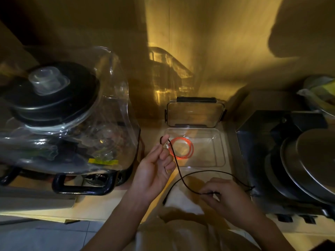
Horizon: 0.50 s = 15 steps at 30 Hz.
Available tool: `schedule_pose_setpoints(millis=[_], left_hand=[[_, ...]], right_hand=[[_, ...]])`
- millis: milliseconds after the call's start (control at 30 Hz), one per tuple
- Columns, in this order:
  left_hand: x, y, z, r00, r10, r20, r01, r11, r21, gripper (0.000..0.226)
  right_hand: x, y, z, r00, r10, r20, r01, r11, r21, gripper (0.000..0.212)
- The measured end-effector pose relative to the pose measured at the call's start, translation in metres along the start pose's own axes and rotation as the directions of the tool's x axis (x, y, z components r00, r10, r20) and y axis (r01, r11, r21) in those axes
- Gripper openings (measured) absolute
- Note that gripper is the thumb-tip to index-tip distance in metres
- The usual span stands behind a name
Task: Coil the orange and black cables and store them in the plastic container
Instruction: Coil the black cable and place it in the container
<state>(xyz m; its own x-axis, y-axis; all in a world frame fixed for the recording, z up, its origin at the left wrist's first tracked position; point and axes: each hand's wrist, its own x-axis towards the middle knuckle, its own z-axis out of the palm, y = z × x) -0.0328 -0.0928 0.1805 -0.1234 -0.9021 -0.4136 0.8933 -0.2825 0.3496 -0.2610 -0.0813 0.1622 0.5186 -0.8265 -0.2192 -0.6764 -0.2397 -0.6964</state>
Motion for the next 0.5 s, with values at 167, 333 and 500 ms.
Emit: schedule_pose_setpoints(millis=[167, 333, 500], left_hand=[[0.000, -0.004, 0.001, 0.998, -0.019, 0.065, 0.019, 1.000, 0.008, 0.038], [-0.001, -0.014, 0.006, 0.992, -0.033, 0.123, -0.011, 0.940, 0.341, 0.049], [-0.003, -0.022, 0.005, 0.983, -0.120, 0.141, -0.020, 0.687, 0.726, 0.057]], right_hand=[[-0.003, -0.003, -0.003, 0.999, -0.045, 0.011, 0.045, 0.998, -0.039, 0.024], [-0.004, -0.019, -0.007, 0.989, -0.138, 0.049, 0.141, 0.987, -0.077, 0.018], [-0.007, -0.023, -0.016, 0.985, -0.172, -0.012, 0.170, 0.980, -0.104, 0.017]])
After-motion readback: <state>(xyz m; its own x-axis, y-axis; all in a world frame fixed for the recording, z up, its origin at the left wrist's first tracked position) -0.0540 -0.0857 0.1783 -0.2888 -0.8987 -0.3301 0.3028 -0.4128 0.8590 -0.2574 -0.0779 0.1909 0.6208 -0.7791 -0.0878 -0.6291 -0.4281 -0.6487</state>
